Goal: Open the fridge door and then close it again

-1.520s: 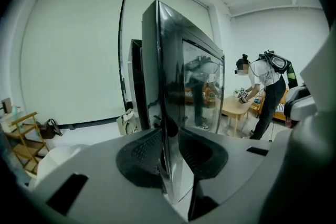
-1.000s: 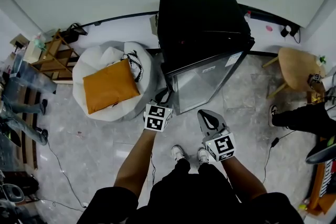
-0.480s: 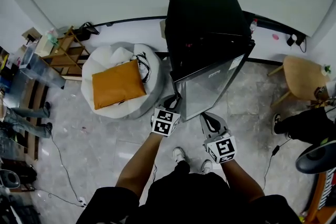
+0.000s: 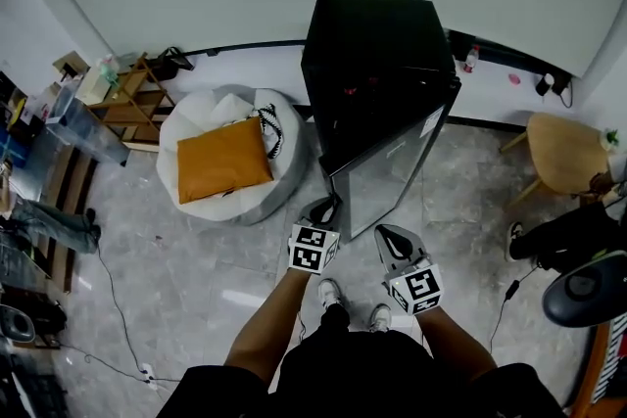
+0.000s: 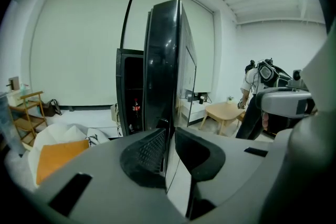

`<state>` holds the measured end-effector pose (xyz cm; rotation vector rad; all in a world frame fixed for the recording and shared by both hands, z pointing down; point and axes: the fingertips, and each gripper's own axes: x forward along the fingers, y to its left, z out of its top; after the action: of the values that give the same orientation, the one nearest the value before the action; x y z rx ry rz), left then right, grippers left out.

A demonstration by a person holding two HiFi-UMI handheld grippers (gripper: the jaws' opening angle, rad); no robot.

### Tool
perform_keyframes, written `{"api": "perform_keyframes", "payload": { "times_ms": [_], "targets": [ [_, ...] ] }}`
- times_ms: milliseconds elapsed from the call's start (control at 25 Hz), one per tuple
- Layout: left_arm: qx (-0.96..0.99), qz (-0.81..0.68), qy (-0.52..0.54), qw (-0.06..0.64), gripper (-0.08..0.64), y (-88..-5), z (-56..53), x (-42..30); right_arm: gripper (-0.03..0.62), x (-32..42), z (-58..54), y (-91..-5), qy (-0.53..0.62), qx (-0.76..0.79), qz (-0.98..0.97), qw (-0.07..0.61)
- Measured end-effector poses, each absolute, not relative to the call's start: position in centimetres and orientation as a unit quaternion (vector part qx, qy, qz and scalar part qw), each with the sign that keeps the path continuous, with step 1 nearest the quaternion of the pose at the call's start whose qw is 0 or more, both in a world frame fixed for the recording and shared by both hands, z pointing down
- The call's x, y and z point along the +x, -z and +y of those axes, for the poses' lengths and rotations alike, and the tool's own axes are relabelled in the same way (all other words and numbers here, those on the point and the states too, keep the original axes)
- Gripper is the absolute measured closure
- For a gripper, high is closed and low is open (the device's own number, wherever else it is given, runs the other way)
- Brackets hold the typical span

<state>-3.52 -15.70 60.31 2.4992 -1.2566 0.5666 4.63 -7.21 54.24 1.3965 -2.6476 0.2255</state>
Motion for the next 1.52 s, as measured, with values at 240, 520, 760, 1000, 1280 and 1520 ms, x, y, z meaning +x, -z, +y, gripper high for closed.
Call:
{"api": "perform_keyframes", "payload": {
  "times_ms": [240,520,760,1000,1280,1520],
  "targets": [
    [0.877,-0.417,-0.197,0.135,0.497,-60.8,-12.9,-1.5,0.574,5.4,-6.2,-54.3,-0.069,0.456,-0.884,0.071],
    [0.885,-0.402,-0.200,0.125,0.506,-60.8,-9.9,1.7,0.574,6.9,-5.8,-54.1,-0.065,0.455,-0.885,0.071],
    [0.895,-0.382,-0.198,0.121,0.511,-60.2,-6.7,4.8,0.574,8.7,-4.4,-53.7,-0.067,0.467,-0.879,0.070],
    [0.902,-0.360,-0.209,0.117,0.517,-60.0,-4.9,7.8,0.574,11.7,-3.7,-53.9,-0.072,0.485,-0.868,0.075],
    [0.908,-0.351,-0.205,0.102,0.538,-59.6,-2.9,9.1,0.574,13.4,-2.0,-54.4,-0.074,0.495,-0.863,0.077],
    [0.904,-0.377,-0.173,0.103,0.538,-57.4,-3.2,7.4,0.574,14.0,-2.7,-53.1,-0.086,0.503,-0.858,0.056]
  ]
}}
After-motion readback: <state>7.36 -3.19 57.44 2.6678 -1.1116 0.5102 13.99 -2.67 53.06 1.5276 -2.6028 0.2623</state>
